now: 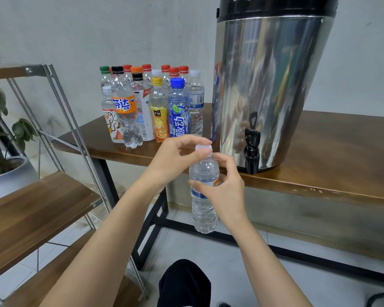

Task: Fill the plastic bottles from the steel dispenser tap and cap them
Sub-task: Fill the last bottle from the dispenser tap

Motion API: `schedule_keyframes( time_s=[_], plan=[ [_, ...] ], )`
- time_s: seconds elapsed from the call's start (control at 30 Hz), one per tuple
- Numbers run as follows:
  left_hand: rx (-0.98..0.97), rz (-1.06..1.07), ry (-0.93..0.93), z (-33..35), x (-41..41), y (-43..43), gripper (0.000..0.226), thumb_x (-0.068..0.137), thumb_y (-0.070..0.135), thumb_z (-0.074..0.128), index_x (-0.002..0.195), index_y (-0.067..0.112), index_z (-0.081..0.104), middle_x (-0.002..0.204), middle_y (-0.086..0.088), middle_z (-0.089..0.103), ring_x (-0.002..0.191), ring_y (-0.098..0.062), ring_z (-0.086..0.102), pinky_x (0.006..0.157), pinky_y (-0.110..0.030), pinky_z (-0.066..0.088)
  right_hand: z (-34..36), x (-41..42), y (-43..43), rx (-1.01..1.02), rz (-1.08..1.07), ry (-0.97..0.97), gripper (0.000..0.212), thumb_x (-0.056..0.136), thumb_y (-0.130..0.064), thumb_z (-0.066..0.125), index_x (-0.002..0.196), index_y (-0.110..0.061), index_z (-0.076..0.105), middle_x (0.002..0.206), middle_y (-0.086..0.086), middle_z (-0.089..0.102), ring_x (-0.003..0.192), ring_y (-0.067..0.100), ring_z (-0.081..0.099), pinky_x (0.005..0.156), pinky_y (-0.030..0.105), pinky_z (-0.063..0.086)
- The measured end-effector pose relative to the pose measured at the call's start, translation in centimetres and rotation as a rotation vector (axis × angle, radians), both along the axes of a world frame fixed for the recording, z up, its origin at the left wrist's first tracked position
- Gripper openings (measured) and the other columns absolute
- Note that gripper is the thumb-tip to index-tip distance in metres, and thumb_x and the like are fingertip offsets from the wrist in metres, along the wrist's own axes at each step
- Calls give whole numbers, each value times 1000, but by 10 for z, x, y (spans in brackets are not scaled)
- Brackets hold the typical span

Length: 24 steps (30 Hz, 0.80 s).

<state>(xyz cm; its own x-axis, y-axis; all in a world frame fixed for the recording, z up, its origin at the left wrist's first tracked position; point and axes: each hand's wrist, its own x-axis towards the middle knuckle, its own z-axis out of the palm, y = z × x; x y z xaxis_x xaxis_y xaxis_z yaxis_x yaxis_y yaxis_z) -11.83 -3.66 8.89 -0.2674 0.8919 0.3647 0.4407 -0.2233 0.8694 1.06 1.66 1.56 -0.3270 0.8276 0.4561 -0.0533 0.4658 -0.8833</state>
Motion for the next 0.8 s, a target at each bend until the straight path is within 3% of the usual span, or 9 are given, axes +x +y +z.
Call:
schedule_keyframes(
  time_s=[0.1, 0.23, 0.37, 0.47, 0.6, 0.8],
  plan=[
    [48, 56, -20, -3, -1, 4, 20, 82, 13, 78, 95, 27, 72, 95, 15, 74, 96, -3, 68, 94, -29, 53, 0, 0, 1, 0, 26, -6, 67, 60, -15, 94, 108, -39, 55, 103, -33, 60, 99, -2, 61, 78, 15, 50],
    [25, 26, -49, -5, -14, 3, 32, 84, 16, 75, 112, 28, 66, 99, 7, 76, 104, -8, 67, 99, -35, 49, 1, -6, 3, 6, 85, -27, 65, 61, -13, 93, 111, -33, 57, 103, -30, 61, 100, -1, 61, 79, 13, 49],
    [47, 39, -194, -10, -34, -3, 57, 91, 35, 58, 145, 28, 41, 125, 11, 66, 114, 3, 60, 89, -9, 47, 22, -28, 13, 28, 130, -3, 68, 63, -13, 91, 120, -26, 56, 113, -17, 63, 107, -1, 59, 92, 26, 51],
    [142, 231, -283, -21, -56, -6, 63, 88, 46, 54, 147, 29, 39, 136, 11, 55, 118, 9, 53, 84, -3, 42, 56, -56, 30, 98, 138, 64, 69, 68, -17, 89, 127, -22, 53, 120, -14, 60, 109, -4, 56, 95, 21, 49],
    [209, 483, -298, -36, -91, -1, 49, 98, 33, 57, 144, 28, 41, 136, 7, 52, 122, -7, 51, 91, -16, 39, 94, -107, 49, 185, 117, 101, 68, 76, -20, 85, 133, -23, 48, 123, -20, 51, 110, -10, 48, 97, 12, 42],
    [128, 610, -190, -52, -141, 20, 60, 98, 34, 58, 151, 24, 31, 144, 2, 46, 131, -17, 47, 109, -39, 41, 93, -176, 70, 159, 165, 59, 72, 79, -21, 82, 140, -19, 44, 145, -3, 48, 129, 8, 43, 107, 26, 38]
  ],
)
